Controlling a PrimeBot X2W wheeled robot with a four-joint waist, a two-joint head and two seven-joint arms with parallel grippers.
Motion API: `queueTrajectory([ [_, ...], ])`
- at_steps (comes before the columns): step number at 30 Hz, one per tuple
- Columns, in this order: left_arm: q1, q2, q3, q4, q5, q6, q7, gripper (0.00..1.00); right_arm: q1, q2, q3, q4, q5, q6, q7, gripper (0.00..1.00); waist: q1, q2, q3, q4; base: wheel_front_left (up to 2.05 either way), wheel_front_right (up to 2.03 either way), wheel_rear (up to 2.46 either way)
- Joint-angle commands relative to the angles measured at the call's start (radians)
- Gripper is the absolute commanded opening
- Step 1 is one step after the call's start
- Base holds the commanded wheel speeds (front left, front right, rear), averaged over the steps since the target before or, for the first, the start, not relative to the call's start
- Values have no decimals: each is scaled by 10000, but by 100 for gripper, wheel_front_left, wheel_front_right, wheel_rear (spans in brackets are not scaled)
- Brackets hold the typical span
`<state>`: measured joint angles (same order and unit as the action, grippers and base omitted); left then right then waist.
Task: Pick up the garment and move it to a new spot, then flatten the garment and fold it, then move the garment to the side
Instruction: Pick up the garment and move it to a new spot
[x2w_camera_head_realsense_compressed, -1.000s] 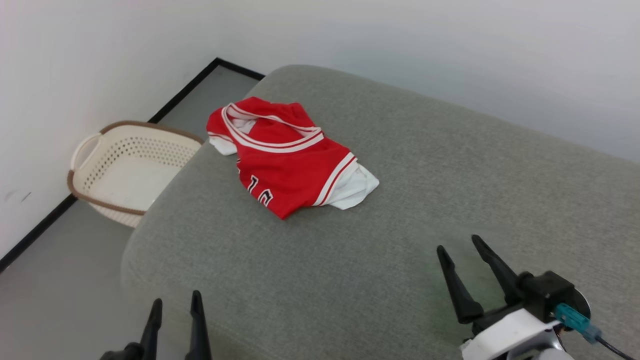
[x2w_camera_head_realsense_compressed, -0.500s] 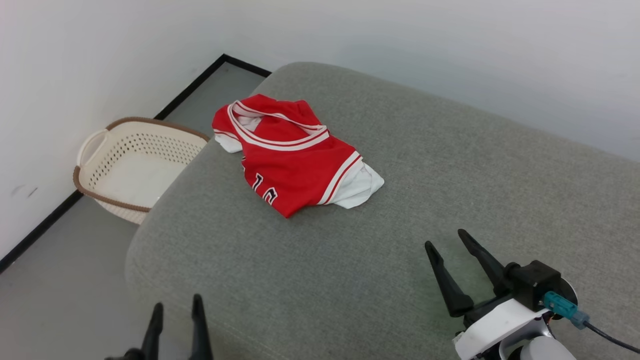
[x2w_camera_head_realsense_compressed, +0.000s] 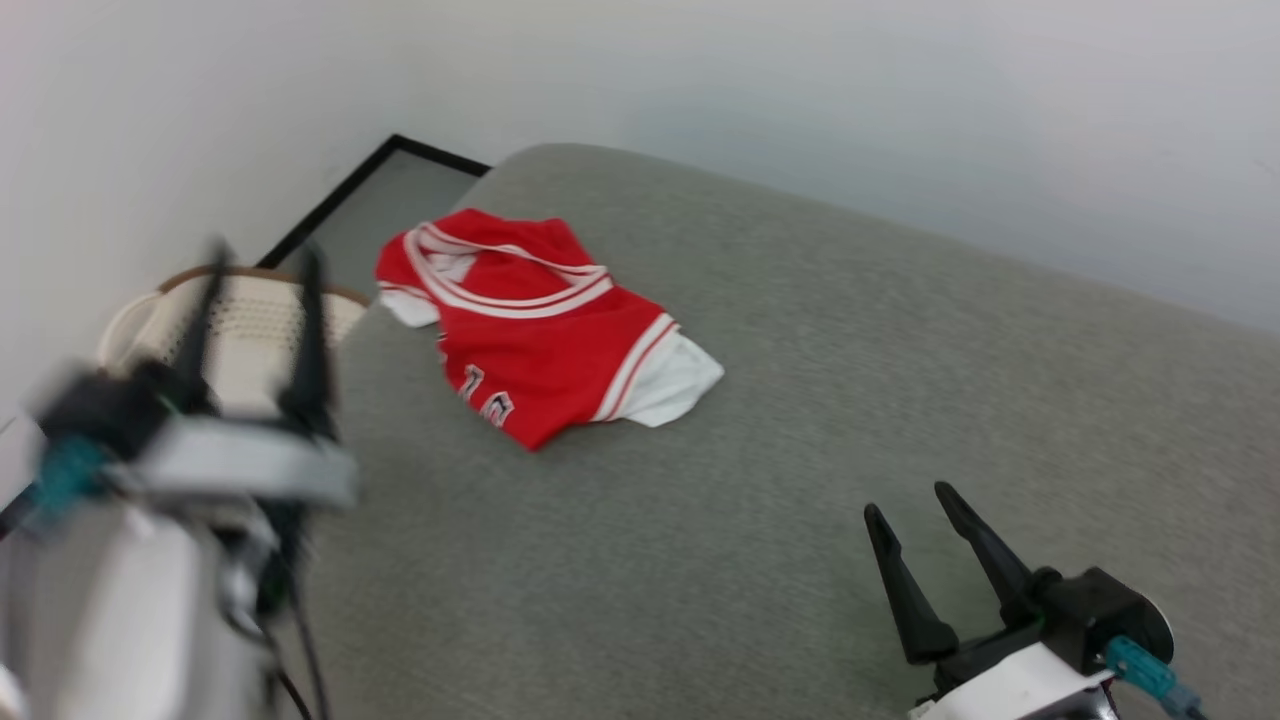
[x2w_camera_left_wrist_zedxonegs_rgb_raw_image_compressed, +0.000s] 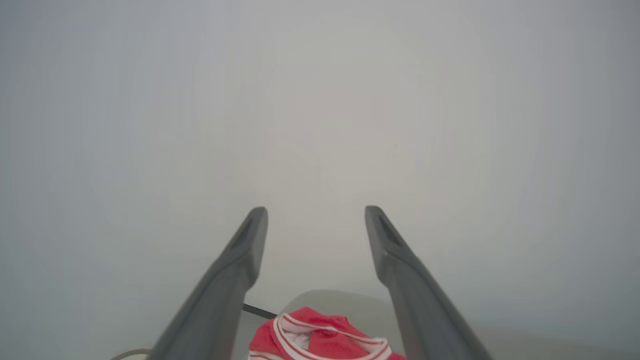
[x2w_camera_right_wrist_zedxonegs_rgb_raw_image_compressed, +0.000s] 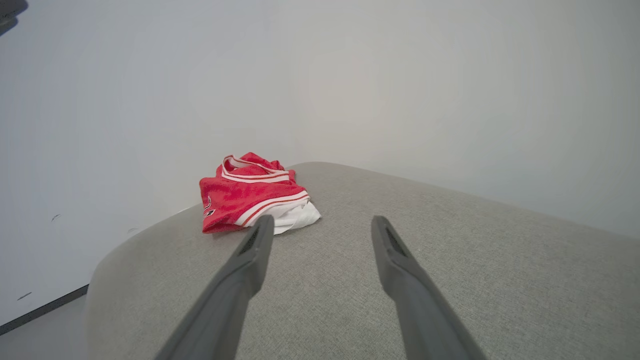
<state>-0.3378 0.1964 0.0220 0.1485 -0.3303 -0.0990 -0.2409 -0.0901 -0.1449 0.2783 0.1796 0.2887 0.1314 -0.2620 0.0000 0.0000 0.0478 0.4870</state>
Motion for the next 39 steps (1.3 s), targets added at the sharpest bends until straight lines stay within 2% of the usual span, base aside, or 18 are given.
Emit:
queueTrajectory([
  [1,-657,253,135,273,-206,-112,61,100,-57,-21,28,-119,-152,-14,-37,100,0,0,620,-981,0,0,0],
  [8,-3532,1978,417,2705,-1250,-317,715,100,-692,93,270,-454,-426,-14,-38,100,0,0,1732,-2391,0,0,0],
  [12,-4737,2860,-89,4300,-1836,-326,1233,100,-1099,203,432,-518,-515,-14,-38,100,0,0,2254,-2936,0,0,0],
  [14,-5215,2999,-430,5038,-2561,-328,1830,100,-1252,222,505,-504,-521,-14,-38,100,0,0,2452,-3126,0,0,0],
  [16,-5574,3380,-917,5697,-3076,-324,2726,100,-1396,236,598,-503,-533,-14,-40,100,0,0,2613,-3271,0,0,0],
  [21,-6103,3839,-2181,6506,-4516,-325,4696,100,-1626,333,791,-538,-669,-14,-38,100,0,0,2855,-3478,0,0,0],
  [27,-5964,4342,-3403,6966,-5989,-326,7559,100,-1800,392,1085,-755,-865,-14,-39,100,0,0,3000,-3642,0,0,0],
  [30,-6046,4566,-3641,7144,-6329,-326,7849,100,-1930,302,1229,-884,-912,-14,-40,100,0,0,3207,-3759,0,0,0],
  [35,-6141,4612,-3885,7486,-6716,-327,7831,100,-2048,147,1279,-1223,-1048,-14,126,100,0,0,3593,-3948,0,0,0],
  [39,-6117,4440,-3938,7955,-7022,-327,7697,100,-2000,65,1271,-1555,-1174,-14,322,100,0,0,3832,-4103,0,0,0],
])
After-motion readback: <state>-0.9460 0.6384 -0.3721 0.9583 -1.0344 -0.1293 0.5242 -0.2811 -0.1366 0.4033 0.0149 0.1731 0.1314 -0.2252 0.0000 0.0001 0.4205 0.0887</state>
